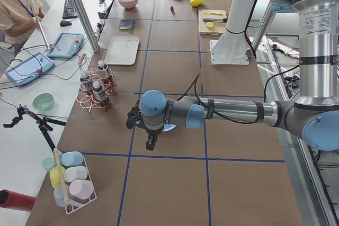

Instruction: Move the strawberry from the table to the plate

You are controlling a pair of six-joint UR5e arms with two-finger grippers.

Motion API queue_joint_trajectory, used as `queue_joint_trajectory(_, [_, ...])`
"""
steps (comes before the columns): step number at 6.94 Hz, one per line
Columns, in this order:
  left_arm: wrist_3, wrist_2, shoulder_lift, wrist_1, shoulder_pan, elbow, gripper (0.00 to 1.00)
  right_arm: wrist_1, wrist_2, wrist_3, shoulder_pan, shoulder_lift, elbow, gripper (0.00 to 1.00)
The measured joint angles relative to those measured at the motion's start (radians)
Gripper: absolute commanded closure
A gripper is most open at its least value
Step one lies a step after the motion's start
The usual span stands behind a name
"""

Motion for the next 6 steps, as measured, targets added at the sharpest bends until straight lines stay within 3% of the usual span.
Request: queue_joint_trajectory(6, [0.044, -0.027, 0.029, -0.058, 0.004, -0.029, 0.0, -0.001, 0.004, 0.007, 0.002, 0.002, -0.007, 0.0])
